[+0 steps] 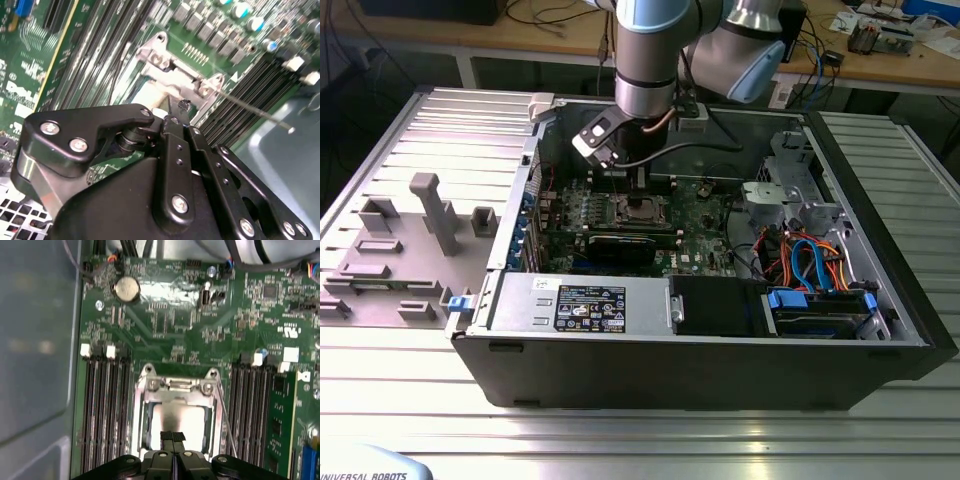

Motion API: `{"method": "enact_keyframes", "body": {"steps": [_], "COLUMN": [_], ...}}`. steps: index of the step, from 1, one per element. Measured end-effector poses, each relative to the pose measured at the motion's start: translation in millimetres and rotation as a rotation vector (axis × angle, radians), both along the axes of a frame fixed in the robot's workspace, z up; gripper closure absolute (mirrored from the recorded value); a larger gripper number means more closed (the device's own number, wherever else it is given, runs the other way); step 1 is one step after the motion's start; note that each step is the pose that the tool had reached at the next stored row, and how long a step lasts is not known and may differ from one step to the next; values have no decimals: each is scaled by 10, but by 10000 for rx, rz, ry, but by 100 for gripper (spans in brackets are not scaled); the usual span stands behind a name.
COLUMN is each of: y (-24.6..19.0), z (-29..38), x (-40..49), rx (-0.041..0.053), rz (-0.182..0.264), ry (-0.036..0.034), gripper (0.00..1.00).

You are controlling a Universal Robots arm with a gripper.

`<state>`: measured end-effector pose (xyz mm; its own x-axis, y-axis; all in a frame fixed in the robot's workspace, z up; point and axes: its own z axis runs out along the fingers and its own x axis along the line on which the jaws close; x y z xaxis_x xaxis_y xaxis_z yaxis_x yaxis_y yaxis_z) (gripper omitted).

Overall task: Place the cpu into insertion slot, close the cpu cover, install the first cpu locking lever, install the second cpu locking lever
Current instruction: 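Close the cpu cover, then install the first cpu locking lever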

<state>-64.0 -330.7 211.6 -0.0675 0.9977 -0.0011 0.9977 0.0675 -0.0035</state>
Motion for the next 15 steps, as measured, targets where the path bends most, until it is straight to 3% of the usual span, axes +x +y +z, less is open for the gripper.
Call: {"method": "enact_keyframes", "body": {"steps": [3,15], "y": [-1,0], "z": [1,19], "x": [52,60], "rx": [-1,-2], "rz": [2,1], "ry": [1,0], "gripper": [89,89]}}
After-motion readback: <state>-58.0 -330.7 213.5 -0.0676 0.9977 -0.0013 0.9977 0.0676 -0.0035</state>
